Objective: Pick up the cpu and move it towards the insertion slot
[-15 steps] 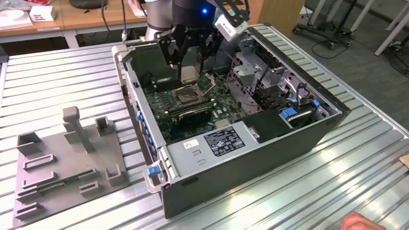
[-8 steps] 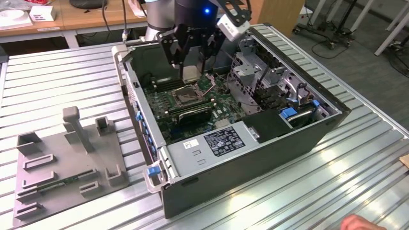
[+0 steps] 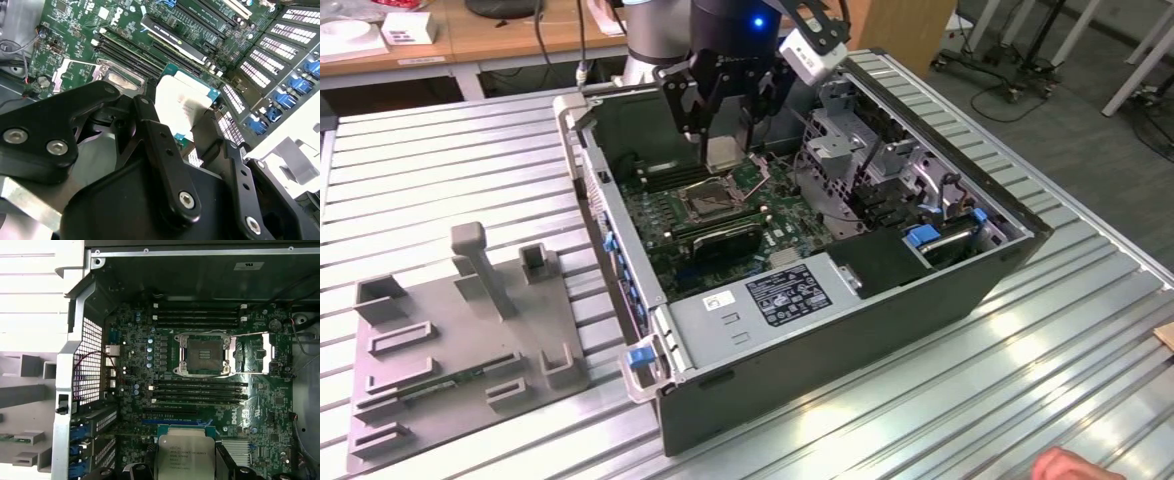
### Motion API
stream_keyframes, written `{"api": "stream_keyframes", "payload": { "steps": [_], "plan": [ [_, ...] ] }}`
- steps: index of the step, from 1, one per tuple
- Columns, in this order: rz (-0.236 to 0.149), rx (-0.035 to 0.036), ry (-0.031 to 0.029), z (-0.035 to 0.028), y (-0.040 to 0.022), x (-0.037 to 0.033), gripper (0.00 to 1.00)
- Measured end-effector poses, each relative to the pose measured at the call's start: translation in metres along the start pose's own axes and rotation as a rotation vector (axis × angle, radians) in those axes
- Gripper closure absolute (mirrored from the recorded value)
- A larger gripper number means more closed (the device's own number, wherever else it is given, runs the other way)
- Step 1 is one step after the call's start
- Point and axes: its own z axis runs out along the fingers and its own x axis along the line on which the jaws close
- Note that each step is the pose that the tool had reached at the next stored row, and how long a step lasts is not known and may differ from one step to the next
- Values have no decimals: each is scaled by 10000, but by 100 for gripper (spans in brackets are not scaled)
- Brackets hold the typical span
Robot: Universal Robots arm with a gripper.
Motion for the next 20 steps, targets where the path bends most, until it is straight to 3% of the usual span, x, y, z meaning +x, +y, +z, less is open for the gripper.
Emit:
{"api": "stream_keyframes", "payload": {
  "steps": [20],
  "plan": [
    [0, 0, 0, 0, -2, -120, 46]
  ]
}}
